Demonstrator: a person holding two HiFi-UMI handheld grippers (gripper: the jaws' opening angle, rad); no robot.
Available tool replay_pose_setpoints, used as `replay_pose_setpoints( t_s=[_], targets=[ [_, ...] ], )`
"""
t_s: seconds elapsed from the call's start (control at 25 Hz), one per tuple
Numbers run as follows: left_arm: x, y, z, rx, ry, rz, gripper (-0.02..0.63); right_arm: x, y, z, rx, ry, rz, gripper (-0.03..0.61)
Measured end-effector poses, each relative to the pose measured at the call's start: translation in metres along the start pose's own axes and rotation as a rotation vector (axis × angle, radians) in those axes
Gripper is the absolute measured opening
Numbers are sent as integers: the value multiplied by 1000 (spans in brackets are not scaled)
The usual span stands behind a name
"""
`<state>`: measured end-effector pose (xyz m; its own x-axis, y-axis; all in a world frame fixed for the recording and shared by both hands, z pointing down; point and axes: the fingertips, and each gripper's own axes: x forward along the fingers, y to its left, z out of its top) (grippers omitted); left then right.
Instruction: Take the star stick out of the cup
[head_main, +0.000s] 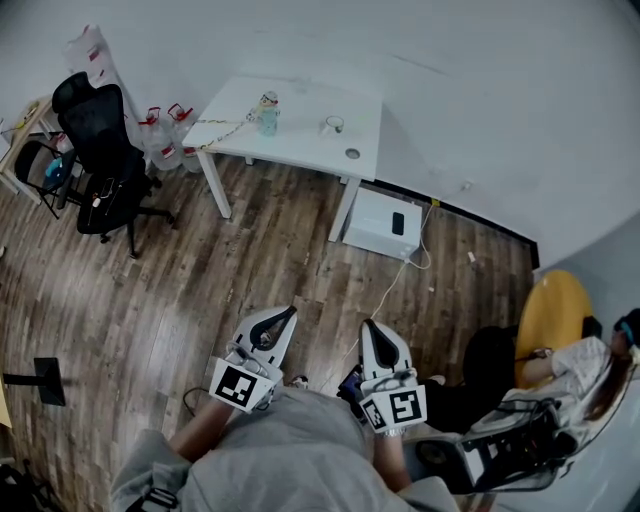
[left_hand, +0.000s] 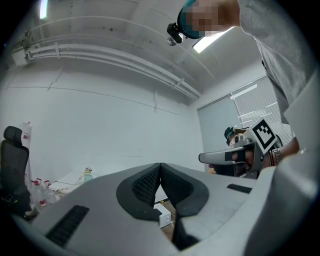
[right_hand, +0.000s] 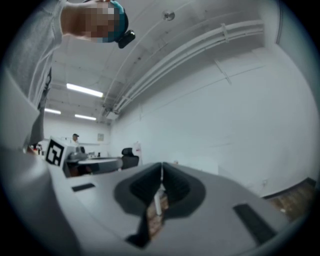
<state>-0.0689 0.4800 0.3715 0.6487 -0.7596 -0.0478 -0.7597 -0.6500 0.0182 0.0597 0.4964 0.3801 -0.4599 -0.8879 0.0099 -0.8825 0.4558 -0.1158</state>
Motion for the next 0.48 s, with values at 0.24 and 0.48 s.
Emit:
replay_pose_setpoints(
  t_s=[0.24,0.48],
  targets=[
    [22,7,-2,2,-16,-47,32,16,-14,-3,-11,-5,-35,37],
    [52,36,-7,-3,-5,-82,32,46,-34,-2,-42,0,-125,37]
  ],
)
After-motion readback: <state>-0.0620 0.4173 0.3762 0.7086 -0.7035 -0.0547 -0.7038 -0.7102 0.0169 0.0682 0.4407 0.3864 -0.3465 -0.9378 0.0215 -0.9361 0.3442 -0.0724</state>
